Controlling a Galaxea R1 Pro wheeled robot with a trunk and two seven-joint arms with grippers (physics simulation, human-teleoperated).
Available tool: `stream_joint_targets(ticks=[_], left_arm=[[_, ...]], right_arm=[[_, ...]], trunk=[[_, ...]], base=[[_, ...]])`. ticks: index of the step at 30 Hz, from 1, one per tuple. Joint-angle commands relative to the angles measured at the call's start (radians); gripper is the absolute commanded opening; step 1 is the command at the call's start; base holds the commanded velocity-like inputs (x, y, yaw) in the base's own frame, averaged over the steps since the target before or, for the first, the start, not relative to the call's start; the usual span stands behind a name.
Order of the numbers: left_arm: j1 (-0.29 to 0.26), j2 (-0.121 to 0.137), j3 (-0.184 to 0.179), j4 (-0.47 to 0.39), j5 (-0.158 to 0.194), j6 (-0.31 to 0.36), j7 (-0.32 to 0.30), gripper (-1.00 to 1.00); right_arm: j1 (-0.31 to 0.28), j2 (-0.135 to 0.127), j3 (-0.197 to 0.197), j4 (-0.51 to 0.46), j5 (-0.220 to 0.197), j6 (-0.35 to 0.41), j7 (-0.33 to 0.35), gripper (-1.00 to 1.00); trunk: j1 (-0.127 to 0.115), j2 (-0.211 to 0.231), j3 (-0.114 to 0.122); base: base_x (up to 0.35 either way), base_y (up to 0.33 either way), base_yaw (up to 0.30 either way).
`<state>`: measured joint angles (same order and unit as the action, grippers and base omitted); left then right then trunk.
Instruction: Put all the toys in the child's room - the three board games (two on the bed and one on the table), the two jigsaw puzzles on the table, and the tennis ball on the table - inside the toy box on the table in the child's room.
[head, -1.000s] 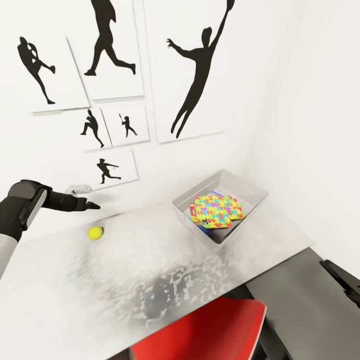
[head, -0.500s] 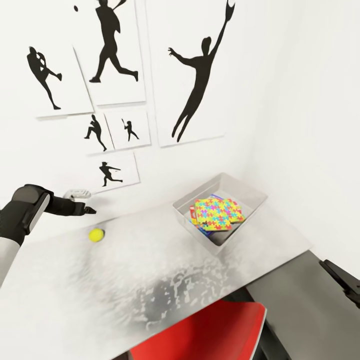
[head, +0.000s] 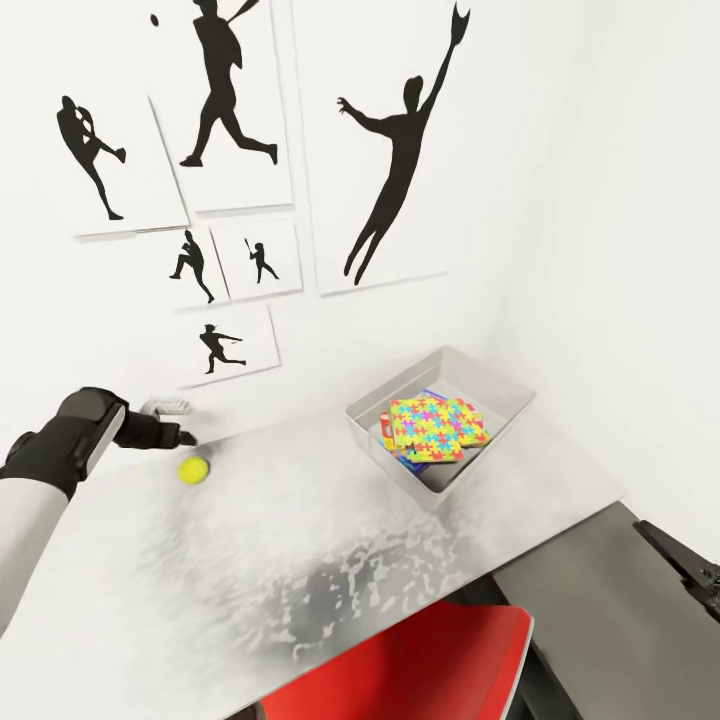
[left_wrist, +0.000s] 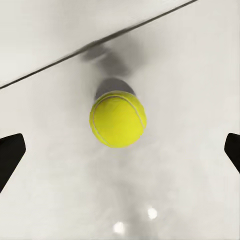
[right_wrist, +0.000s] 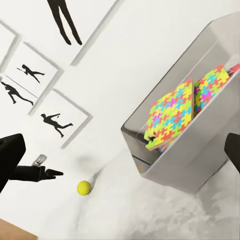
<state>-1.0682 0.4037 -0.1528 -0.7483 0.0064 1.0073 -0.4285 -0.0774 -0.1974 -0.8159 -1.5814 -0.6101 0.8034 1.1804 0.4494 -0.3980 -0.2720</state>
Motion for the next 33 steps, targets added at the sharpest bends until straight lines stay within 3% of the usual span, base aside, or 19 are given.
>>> stream_joint_targets(ticks=[1, 5, 9, 13, 15, 16, 20, 22, 24, 28, 33], left_arm=[[-0.001, -0.010, -0.002, 0.011, 0.000, -0.016, 0.016, 1.00], [-0.002, -0.062, 0.008, 0.103, 0.004, -0.093, 0.125, 1.00], [-0.002, -0.098, 0.030, 0.150, 0.007, -0.137, 0.211, 1.00], [-0.002, -0.133, 0.091, 0.170, 0.008, -0.179, 0.290, 1.00], [-0.002, -0.138, 0.113, 0.173, 0.008, -0.185, 0.309, 1.00], [-0.002, -0.141, 0.130, 0.175, 0.008, -0.189, 0.322, 1.00], [-0.002, -0.147, 0.154, 0.177, 0.007, -0.195, 0.341, 1.00], [-0.002, -0.148, 0.157, 0.177, 0.007, -0.197, 0.343, 1.00], [-0.002, -0.148, 0.160, 0.177, 0.008, -0.198, 0.345, 1.00], [-0.002, -0.149, 0.163, 0.178, 0.009, -0.199, 0.347, 1.00], [-0.002, -0.155, 0.166, 0.178, 0.010, -0.200, 0.347, 1.00]], right_arm=[[-0.001, 0.000, 0.007, 0.000, 0.001, 0.005, 0.000, 1.00], [-0.003, -0.002, 0.046, 0.000, 0.008, 0.005, 0.002, 1.00], [-0.009, -0.003, 0.082, 0.000, 0.008, 0.008, 0.003, 1.00], [-0.026, -0.009, 0.173, 0.000, 0.009, 0.017, 0.003, 1.00], [-0.035, -0.012, 0.209, 0.000, 0.009, 0.018, 0.001, 1.00], [-0.043, -0.014, 0.249, 0.000, 0.009, 0.019, -0.002, 1.00], [-0.077, -0.017, 0.372, 0.000, 0.009, 0.024, -0.013, 1.00], [-0.092, -0.016, 0.402, 0.000, 0.009, 0.032, -0.020, 1.00], [-0.126, -0.016, 0.430, 0.000, 0.009, 0.066, -0.043, 1.00], [-0.251, -0.006, 0.459, 0.000, 0.008, 0.197, -0.161, 1.00], [-0.337, -0.001, 0.538, 0.000, 0.003, 0.243, -0.327, 1.00]], trunk=[[0.001, -0.002, -0.002], [0.001, -0.002, -0.002], [0.001, -0.002, -0.002], [0.001, -0.002, -0.002], [0.001, -0.002, -0.002], [0.001, -0.002, -0.002], [0.001, -0.002, -0.002], [0.001, -0.002, -0.002], [0.001, -0.002, -0.002], [0.001, -0.002, -0.002], [0.001, -0.002, -0.002]], base=[[0.000, 0.000, 0.000], [0.000, 0.000, 0.000], [0.000, 0.000, 0.000], [0.000, 0.000, 0.000], [0.000, 0.000, 0.000], [0.000, 0.000, 0.000], [0.000, 0.000, 0.000], [0.000, 0.000, 0.000], [0.000, 0.000, 0.000], [0.000, 0.000, 0.000], [0.000, 0.000, 0.000]])
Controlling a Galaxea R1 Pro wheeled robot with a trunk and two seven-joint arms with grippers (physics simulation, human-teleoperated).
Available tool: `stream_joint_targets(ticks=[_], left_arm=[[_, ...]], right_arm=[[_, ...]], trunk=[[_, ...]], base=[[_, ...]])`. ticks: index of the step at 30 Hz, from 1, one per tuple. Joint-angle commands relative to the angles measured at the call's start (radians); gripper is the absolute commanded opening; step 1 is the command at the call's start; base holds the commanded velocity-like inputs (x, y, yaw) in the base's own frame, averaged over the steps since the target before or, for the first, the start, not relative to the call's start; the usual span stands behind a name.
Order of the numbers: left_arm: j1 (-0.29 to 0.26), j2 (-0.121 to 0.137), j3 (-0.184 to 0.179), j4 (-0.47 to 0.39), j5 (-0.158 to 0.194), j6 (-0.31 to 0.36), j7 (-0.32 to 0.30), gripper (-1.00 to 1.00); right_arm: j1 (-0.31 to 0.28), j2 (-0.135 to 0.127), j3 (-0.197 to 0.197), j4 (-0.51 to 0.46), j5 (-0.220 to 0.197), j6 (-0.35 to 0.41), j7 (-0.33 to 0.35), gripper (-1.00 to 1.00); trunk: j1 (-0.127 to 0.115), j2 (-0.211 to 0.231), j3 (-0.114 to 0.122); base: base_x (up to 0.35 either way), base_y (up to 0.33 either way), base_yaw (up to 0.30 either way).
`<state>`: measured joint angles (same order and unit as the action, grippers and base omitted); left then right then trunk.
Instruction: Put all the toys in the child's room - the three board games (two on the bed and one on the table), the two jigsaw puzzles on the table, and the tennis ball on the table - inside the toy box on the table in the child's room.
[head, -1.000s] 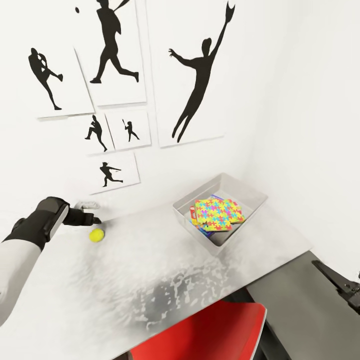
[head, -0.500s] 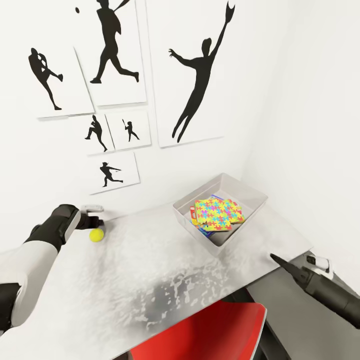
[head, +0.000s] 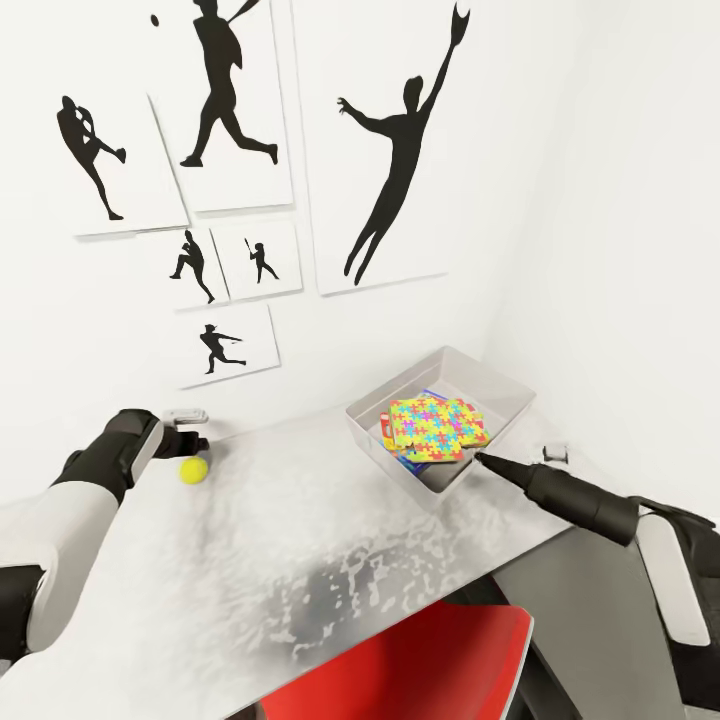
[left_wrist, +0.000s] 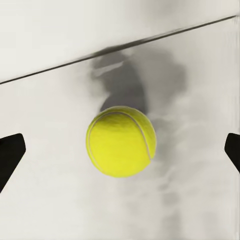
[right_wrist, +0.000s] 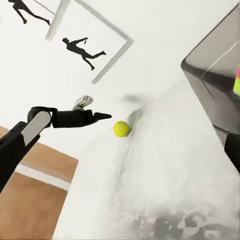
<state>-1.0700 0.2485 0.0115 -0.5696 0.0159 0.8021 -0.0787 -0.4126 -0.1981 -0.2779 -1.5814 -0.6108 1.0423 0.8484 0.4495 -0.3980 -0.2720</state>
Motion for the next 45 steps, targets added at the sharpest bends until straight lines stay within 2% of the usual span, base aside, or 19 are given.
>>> stream_joint_targets(ticks=[1, 5, 10, 16, 19, 26, 39, 42, 44, 45], left_arm=[[-0.001, -0.004, 0.002, -0.001, 0.001, 0.004, -0.003, 1.00], [-0.001, -0.010, 0.004, -0.001, 0.001, 0.002, -0.002, 1.00], [-0.001, -0.016, 0.005, -0.001, 0.001, 0.001, -0.001, 1.00], [-0.002, -0.020, 0.005, 0.000, 0.001, -0.011, -0.001, 1.00], [-0.002, -0.028, 0.005, 0.000, 0.002, -0.024, 0.000, 1.00], [-0.002, -0.035, 0.005, 0.002, 0.002, -0.030, 0.001, 1.00], [-0.003, -0.032, 0.006, 0.002, 0.002, -0.032, 0.000, 1.00], [-0.003, -0.029, 0.023, 0.002, 0.002, -0.032, 0.000, 1.00], [-0.003, -0.027, 0.063, 0.002, 0.000, -0.033, 0.000, 1.00], [-0.003, -0.027, 0.071, 0.002, -0.001, -0.033, 0.000, 1.00]], right_arm=[[-0.011, 0.001, 0.023, 0.000, 0.004, 0.005, -0.020, 1.00], [-0.010, 0.000, 0.097, 0.000, 0.005, 0.005, -0.054, 1.00], [0.013, -0.001, 0.134, 0.000, 0.005, 0.005, -0.061, 1.00], [0.064, -0.006, 0.124, 0.000, -0.004, 0.005, -0.036, 1.00], [0.094, -0.009, 0.105, 0.000, -0.007, 0.005, 0.014, 1.00], [0.106, -0.011, 0.095, 0.000, -0.009, 0.005, 0.064, 1.00], [0.108, -0.008, 0.093, 0.000, -0.006, 0.005, 0.070, 1.00], [0.108, -0.006, 0.093, 0.000, -0.003, 0.005, 0.069, 1.00], [0.108, -0.005, 0.094, 0.000, 0.001, 0.005, 0.069, 1.00], [0.109, -0.004, 0.094, 0.000, 0.001, 0.005, 0.069, 1.00]], trunk=[[0.001, -0.002, -0.002], [0.001, -0.002, -0.002], [0.001, -0.002, -0.002], [0.001, -0.002, -0.006], [0.001, -0.002, -0.010], [0.001, -0.002, -0.021], [0.001, -0.002, -0.043], [0.001, -0.002, -0.048], [0.001, -0.002, -0.050], [0.001, -0.002, -0.051]], base=[[0.000, 0.000, 0.000], [0.000, 0.000, 0.000], [0.000, 0.000, 0.000], [0.000, 0.000, 0.000], [0.000, 0.000, 0.000], [0.000, 0.000, 0.000], [0.000, 0.000, 0.000], [0.000, 0.000, 0.000], [0.000, 0.000, 0.000], [0.000, 0.000, 0.000]])
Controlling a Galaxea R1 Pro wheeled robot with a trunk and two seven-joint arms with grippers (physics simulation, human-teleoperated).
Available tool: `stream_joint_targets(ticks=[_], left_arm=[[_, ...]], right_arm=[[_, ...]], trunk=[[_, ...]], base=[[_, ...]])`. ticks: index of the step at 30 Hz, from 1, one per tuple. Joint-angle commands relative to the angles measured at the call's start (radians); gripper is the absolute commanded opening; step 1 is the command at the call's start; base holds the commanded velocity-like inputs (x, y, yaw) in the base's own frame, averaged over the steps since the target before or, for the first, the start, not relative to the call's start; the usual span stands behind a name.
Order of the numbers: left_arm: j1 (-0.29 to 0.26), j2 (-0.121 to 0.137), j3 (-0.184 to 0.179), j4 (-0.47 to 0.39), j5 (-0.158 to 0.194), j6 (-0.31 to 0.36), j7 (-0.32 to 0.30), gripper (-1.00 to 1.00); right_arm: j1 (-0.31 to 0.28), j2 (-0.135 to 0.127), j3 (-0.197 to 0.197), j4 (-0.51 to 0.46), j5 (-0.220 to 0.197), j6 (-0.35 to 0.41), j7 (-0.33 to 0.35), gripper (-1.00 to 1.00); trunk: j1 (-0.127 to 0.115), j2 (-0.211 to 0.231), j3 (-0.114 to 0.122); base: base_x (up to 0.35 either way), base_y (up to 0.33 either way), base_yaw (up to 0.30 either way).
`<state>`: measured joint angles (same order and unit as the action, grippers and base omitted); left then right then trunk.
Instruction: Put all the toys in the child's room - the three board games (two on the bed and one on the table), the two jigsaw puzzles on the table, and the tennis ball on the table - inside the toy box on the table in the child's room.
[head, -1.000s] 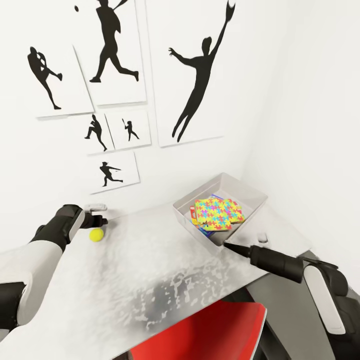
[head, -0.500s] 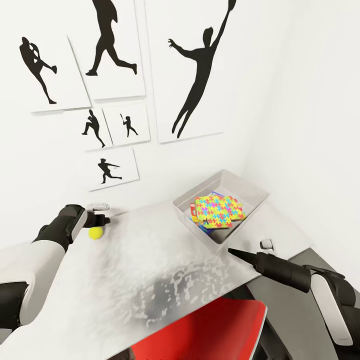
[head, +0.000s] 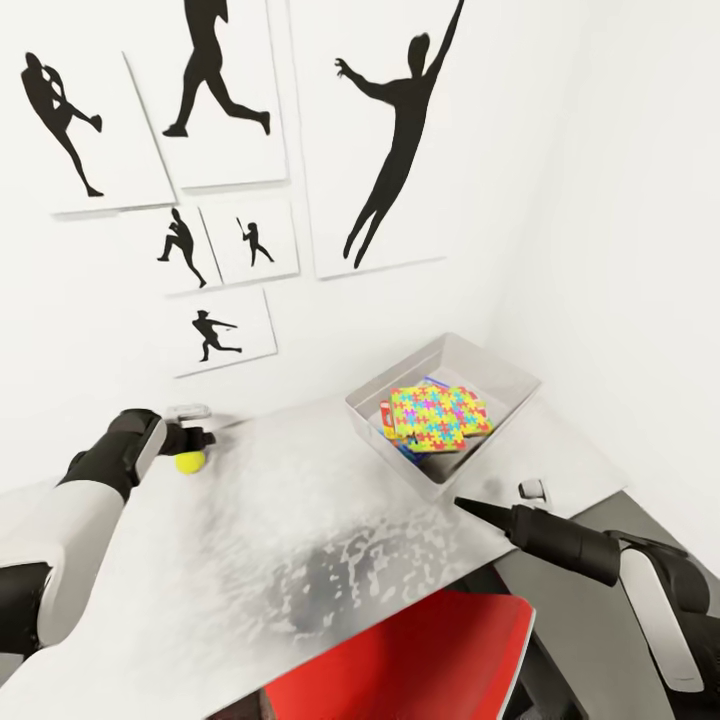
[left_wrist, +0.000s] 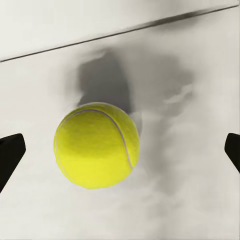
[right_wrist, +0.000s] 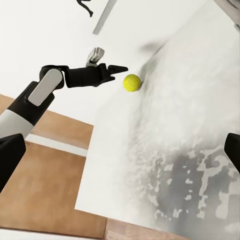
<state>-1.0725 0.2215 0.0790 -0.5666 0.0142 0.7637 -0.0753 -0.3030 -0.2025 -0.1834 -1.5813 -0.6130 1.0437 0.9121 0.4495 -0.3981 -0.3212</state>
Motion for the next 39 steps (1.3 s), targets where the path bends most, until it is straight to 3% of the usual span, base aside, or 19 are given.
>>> stream_joint_targets(ticks=[1, 4, 12, 29, 39], left_arm=[[-0.001, 0.000, 0.011, -0.001, 0.001, 0.005, -0.003, 1.00], [-0.001, -0.001, 0.031, -0.001, -0.003, 0.005, -0.003, 1.00], [0.000, 0.002, 0.040, -0.001, -0.006, 0.004, 0.010, 1.00], [-0.001, 0.001, 0.042, 0.021, -0.004, -0.047, 0.064, 1.00], [0.000, -0.002, 0.044, 0.026, 0.002, -0.072, 0.064, 1.00]], right_arm=[[-0.001, 0.000, -0.001, 0.000, 0.004, 0.004, 0.005, 1.00], [0.000, 0.001, 0.002, 0.000, 0.005, 0.004, 0.005, 1.00], [0.001, 0.001, -0.001, 0.000, 0.005, 0.004, 0.007, 1.00], [0.001, 0.002, -0.001, 0.000, 0.006, 0.004, 0.008, 1.00], [0.001, 0.002, -0.002, 0.000, 0.006, 0.004, 0.010, 1.00]], trunk=[[0.001, -0.002, -0.002], [0.001, -0.002, -0.003], [0.001, -0.002, -0.004], [0.001, -0.002, -0.004], [0.001, -0.002, 0.002]], base=[[0.000, 0.000, 0.000], [0.000, 0.000, 0.000], [0.000, 0.000, 0.038], [0.000, 0.000, 0.254], [0.000, 0.000, -0.041]])
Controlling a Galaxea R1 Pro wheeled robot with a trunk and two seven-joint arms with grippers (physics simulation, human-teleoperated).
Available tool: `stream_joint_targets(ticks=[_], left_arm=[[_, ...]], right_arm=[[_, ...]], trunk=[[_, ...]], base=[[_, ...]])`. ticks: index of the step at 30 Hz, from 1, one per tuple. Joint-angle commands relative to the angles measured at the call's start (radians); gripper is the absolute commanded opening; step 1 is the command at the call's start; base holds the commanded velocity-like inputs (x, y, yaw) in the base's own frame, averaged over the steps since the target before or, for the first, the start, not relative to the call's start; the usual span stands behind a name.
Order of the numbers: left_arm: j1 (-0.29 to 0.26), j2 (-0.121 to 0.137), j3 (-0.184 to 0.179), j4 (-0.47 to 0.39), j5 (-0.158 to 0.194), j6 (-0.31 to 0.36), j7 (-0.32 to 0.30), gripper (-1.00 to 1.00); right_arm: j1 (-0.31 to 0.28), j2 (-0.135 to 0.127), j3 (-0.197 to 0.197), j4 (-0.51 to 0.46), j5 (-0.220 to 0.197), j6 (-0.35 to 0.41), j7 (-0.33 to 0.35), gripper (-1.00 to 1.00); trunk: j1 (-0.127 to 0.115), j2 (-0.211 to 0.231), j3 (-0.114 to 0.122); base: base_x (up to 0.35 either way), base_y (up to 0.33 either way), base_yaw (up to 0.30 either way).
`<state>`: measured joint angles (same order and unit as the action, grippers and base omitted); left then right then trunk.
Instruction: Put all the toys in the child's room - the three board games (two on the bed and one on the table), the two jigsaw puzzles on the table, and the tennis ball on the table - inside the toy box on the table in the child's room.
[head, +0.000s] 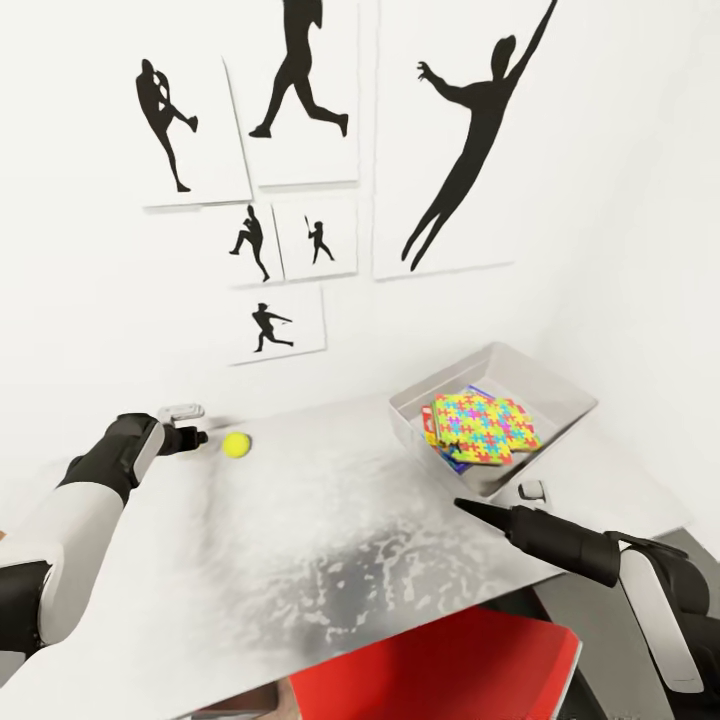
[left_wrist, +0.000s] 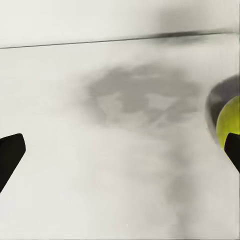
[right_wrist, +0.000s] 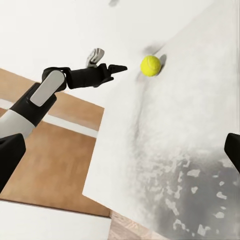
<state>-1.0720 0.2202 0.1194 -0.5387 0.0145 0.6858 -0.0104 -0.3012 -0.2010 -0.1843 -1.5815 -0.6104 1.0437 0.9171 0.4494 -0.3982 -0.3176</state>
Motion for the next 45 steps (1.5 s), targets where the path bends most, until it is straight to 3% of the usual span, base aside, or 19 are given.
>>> stream_joint_targets(ticks=[1, 45], left_arm=[[-0.001, 0.000, 0.003, -0.001, 0.002, 0.005, -0.001, 1.00], [-0.001, -0.003, 0.002, -0.001, 0.002, 0.005, -0.011, 1.00]], right_arm=[[-0.001, 0.000, -0.001, 0.000, 0.004, 0.003, 0.006, 1.00], [-0.001, 0.000, -0.003, 0.000, 0.004, 0.003, 0.009, 1.00]], trunk=[[0.001, -0.002, 0.000], [0.001, -0.002, 0.008]], base=[[0.000, 0.000, -0.177], [0.000, 0.000, -0.058]])
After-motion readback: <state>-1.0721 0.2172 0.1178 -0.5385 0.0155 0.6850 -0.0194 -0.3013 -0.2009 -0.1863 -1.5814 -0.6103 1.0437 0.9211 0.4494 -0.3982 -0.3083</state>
